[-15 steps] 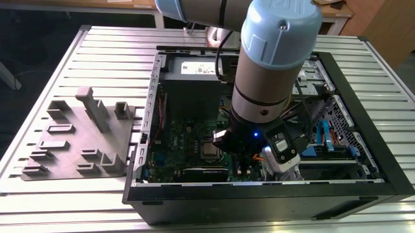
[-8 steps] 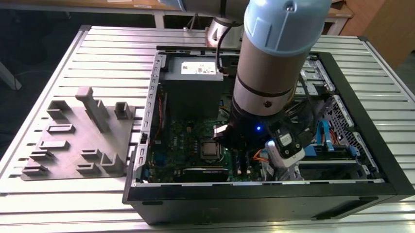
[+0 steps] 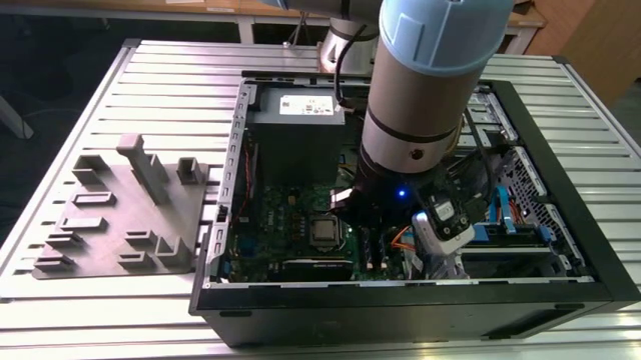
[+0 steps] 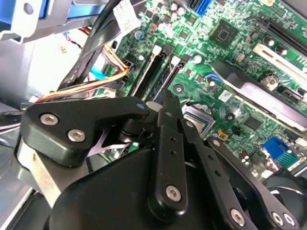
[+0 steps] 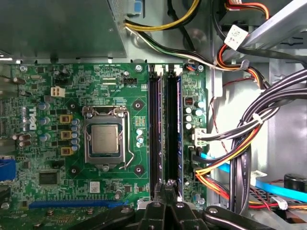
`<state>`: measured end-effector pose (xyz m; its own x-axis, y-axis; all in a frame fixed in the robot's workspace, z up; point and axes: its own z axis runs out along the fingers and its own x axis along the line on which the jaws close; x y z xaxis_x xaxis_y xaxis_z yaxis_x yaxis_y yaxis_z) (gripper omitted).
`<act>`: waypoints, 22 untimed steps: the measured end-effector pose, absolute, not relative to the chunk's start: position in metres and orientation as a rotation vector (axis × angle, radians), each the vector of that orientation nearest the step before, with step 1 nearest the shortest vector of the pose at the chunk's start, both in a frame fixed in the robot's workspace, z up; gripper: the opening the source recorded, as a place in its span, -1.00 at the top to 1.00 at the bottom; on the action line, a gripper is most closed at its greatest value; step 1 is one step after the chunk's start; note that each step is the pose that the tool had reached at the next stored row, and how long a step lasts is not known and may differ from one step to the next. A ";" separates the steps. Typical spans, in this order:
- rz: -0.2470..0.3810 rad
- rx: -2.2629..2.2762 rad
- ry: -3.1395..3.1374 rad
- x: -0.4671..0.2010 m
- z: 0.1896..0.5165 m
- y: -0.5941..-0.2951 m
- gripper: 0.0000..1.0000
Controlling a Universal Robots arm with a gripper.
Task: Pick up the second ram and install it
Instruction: 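Press down the second ram until it locks into place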
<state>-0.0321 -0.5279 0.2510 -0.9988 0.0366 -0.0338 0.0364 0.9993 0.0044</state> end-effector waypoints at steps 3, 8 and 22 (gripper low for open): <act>0.006 0.057 3.107 -0.032 0.251 -0.526 0.86; 0.006 0.057 3.107 -0.032 0.251 -0.515 0.86; 0.007 0.057 3.107 -0.032 0.250 -0.480 0.86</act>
<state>-0.0324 -0.4797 0.2496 -0.9988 0.0366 -0.0338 0.0364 0.9993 0.0053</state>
